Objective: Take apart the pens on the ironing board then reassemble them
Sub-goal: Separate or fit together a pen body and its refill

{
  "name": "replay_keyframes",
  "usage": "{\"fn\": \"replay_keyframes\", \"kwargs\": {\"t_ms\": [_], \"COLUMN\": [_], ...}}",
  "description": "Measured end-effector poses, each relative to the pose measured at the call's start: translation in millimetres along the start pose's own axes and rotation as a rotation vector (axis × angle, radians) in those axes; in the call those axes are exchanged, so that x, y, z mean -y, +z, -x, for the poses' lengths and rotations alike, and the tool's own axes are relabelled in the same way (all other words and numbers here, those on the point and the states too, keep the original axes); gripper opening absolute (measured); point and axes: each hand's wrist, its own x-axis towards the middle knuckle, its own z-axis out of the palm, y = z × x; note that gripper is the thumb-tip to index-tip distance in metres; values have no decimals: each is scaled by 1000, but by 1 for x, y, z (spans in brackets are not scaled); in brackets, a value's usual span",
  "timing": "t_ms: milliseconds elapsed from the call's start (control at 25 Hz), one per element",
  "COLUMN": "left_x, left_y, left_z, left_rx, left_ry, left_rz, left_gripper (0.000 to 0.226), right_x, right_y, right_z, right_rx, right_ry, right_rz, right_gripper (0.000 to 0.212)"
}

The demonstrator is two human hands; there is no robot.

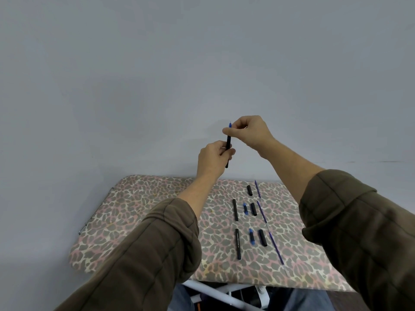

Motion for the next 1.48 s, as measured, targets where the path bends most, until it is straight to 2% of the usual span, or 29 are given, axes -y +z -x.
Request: {"fn": "replay_keyframes", "kwargs": {"t_ms": [160,360,520,720,880,1120,1320,1480], "left_x": [-1,-2,-4,-4,-5,-3,-5,-4], "left_y": [1,3,4,5,6,8,8,10], "left_z": [0,1,-1,-1,-2,-1,-1,2], "left_rx": [5,13,19,31,32,38,36,38], "left_ry": [5,10,12,14,14,24,29,28], "left_rz": [9,20,25,22,46,35,43,17], "left_gripper": [6,12,6,9,9,5,5,10], "right_x": [0,1,-2,-3,-6,-5,-4,-2], "right_y": [-4,-6,-7,-7,-7,-7,-8,-9], "right_z": [1,0,2,2,4,3,5,5], "right_rx": [50,1,58,-35,0,-27,-9,-26], "right_ry": [-4,-11,-17,-10,0,-24,-4,-23], "right_rz": [-49,23,-36,24,-79,15,-74,15], "right_gripper": [9,26,12,27,11,16,11,13]}}
